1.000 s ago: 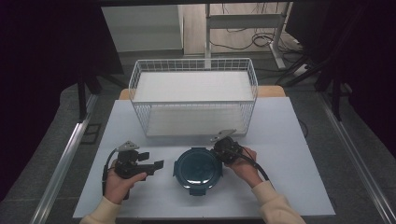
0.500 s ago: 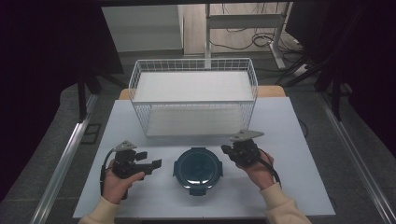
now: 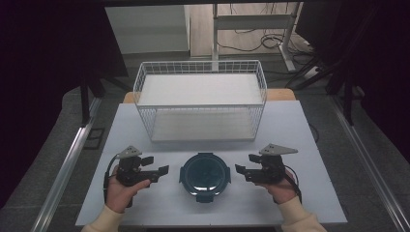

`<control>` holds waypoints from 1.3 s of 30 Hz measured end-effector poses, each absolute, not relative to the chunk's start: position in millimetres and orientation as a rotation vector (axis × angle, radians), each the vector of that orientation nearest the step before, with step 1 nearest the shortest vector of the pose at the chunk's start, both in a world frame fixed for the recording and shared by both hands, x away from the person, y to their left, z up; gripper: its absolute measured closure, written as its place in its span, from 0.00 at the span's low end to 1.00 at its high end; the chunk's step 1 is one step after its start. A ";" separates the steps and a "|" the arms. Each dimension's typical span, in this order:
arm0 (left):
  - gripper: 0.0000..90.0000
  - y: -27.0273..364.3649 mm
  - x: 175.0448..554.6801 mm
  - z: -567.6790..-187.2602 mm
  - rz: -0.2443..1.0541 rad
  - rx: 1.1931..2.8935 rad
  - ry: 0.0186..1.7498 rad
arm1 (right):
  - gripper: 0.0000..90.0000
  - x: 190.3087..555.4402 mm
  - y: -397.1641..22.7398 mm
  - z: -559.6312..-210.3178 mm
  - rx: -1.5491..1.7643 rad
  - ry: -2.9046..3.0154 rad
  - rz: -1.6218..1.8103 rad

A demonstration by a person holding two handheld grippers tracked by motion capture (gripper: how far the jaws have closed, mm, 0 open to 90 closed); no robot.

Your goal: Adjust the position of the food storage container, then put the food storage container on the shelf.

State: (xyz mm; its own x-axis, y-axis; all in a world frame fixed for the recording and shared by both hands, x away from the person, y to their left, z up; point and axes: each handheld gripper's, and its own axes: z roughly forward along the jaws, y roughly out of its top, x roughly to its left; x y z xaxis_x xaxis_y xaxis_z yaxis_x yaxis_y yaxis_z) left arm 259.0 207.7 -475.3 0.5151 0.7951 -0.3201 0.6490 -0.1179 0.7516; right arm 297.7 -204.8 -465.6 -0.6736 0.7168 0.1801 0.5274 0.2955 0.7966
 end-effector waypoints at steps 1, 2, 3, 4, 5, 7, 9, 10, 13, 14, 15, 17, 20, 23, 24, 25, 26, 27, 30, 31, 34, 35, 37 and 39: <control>0.24 207.5 258.9 -475.4 0.197 1.840 1.199 | 0.32 297.4 -204.7 -465.8 1.151 2.346 1.316; 0.24 207.5 258.7 -475.5 0.196 1.839 1.200 | 0.31 297.3 -204.6 -465.7 1.154 2.343 1.316; 0.24 207.4 258.3 -475.4 0.194 1.837 1.202 | 0.30 297.3 -204.6 -465.5 1.160 2.341 1.319; 0.24 207.1 258.2 -475.3 0.191 1.836 1.202 | 0.29 297.5 -204.4 -465.3 1.179 2.341 1.323; 0.23 206.5 258.1 -475.0 0.187 1.835 1.202 | 0.28 297.6 -204.2 -465.5 1.187 2.341 1.325; 0.23 204.9 258.0 -474.6 0.177 1.837 1.199 | 0.27 297.8 -202.1 -466.5 1.216 2.350 1.331; 0.23 203.2 257.9 -474.9 0.161 1.841 1.204 | 0.26 297.8 -201.3 -467.0 1.217 2.351 1.328; 0.23 202.5 257.8 -475.4 0.149 1.841 1.206 | 0.26 297.6 -200.0 -467.5 1.224 2.357 1.320; 0.21 202.2 258.9 -475.9 0.105 1.830 1.215 | 0.24 297.4 -196.7 -469.9 1.245 2.373 1.315; 0.21 202.4 259.4 -475.9 0.091 1.822 1.215 | 0.24 297.0 -195.5 -470.2 1.248 2.379 1.308; 0.21 202.2 259.7 -475.8 0.080 1.813 1.218 | 0.23 296.6 -194.6 -470.2 1.250 2.380 1.306; 0.20 201.7 259.4 -475.5 0.073 1.803 1.223 | 0.22 296.3 -193.7 -469.8 1.270 2.375 1.326; 0.19 201.0 258.8 -475.2 0.073 1.800 1.224 | 0.21 294.9 -193.8 -469.9 1.297 2.369 1.340; 0.19 198.9 259.3 -476.6 0.063 1.806 1.226 | 0.20 293.0 -191.6 -471.9 1.313 2.380 1.333; 0.19 198.0 259.3 -477.1 0.058 1.808 1.228 | 0.20 292.2 -190.0 -472.6 1.308 2.391 1.325; 0.19 197.0 259.6 -477.9 0.054 1.812 1.227 | 0.19 291.8 -189.1 -473.0 1.309 2.391 1.328; 0.19 195.4 259.8 -478.6 0.048 1.814 1.229 | 0.19 291.8 -188.5 -473.1 1.308 2.395 1.322; 0.18 193.9 260.1 -479.1 0.043 1.815 1.229 | 0.19 291.9 -187.7 -473.5 1.312 2.395 1.326; 0.16 190.0 260.4 -478.7 0.018 1.810 1.224 | 0.17 292.3 -186.0 -473.4 1.340 2.391 1.328; 0.16 188.8 260.3 -477.6 0.011 1.800 1.225 | 0.16 292.1 -185.5 -473.3 1.347 2.391 1.326; 0.15 186.4 261.3 -476.1 -0.009 1.789 1.220 | 0.15 290.6 -184.6 -472.8 1.372 2.397 1.355; 0.15 184.7 262.0 -475.9 -0.019 1.786 1.219 | 0.15 290.3 -184.0 -472.9 1.385 2.396 1.366; 0.15 179.6 265.3 -477.3 -0.047 1.792 1.219 | 0.15 290.6 -182.0 -474.2 1.410 2.407 1.375; 0.15 176.4 267.6 -479.6 -0.073 1.790 1.225 | 0.15 291.2 -177.1 -476.7 1.431 2.418 1.363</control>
State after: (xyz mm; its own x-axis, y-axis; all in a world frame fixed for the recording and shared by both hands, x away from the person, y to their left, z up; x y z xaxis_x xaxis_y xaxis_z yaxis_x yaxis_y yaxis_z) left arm 267.6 176.4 -479.6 0.4998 0.7005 -0.5094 0.7560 -0.0657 0.6513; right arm 291.2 -177.1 -476.7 -0.5801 0.7177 0.3853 0.7013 0.1994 0.6844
